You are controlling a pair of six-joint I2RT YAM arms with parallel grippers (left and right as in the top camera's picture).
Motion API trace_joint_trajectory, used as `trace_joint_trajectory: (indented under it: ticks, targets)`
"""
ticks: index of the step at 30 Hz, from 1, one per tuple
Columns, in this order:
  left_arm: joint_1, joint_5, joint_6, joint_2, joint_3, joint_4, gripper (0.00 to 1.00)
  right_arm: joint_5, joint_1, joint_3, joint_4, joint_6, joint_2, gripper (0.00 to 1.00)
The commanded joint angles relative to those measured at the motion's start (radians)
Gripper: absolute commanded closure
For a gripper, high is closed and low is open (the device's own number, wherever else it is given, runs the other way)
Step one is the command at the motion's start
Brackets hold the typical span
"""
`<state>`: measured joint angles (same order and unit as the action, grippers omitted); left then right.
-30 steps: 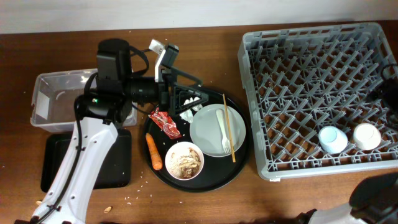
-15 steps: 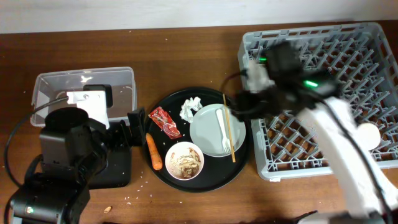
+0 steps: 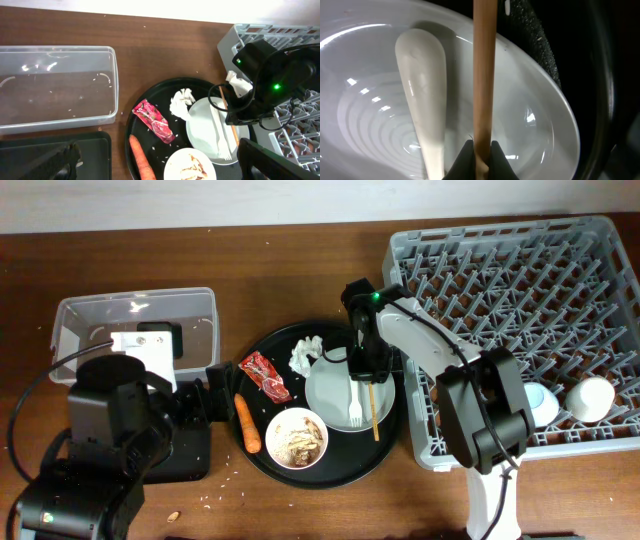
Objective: Sort waste into correct bins and load items into the dishwasher rack
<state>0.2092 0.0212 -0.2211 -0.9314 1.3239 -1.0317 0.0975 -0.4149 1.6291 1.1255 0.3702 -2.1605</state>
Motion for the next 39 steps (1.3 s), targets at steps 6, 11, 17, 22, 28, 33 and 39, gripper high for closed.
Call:
trace_joint_trajectory:
  ticks: [6,11,17,22,28,33,39]
  targets:
    - [0.0,-0.011,0.005,0.004,0.003,0.0,0.01,-0.115,0.117,0.066,0.045,-0.137,0.369,0.96]
    - [0.0,-0.011,0.005,0.004,0.003,0.0,0.01,-0.138,0.287,0.063,-0.006,-0.307,0.294,0.95]
    - [0.0,-0.011,0.005,0.004,0.003,0.0,0.01,0.034,0.077,0.063,0.021,-0.247,0.325,0.56]
    - [0.0,-0.01,0.005,0.004,0.003,0.0,0.01,-0.125,-0.159,-0.063,-0.023,0.067,0.18,0.54]
    - [0.0,-0.011,0.005,0.004,0.003,0.0,0.01,-0.105,-0.14,-0.159,-0.126,0.134,0.057,0.75]
    - [0.0,-0.011,0.005,0.004,0.003,-0.002,0.01,-0.106,-0.139,-0.159,-0.138,0.106,0.068,0.88]
    - [0.0,-0.011,0.005,0.004,0.003,-0.003,0.01,-0.116,-0.047,-0.041,-0.054,0.033,0.323,0.9]
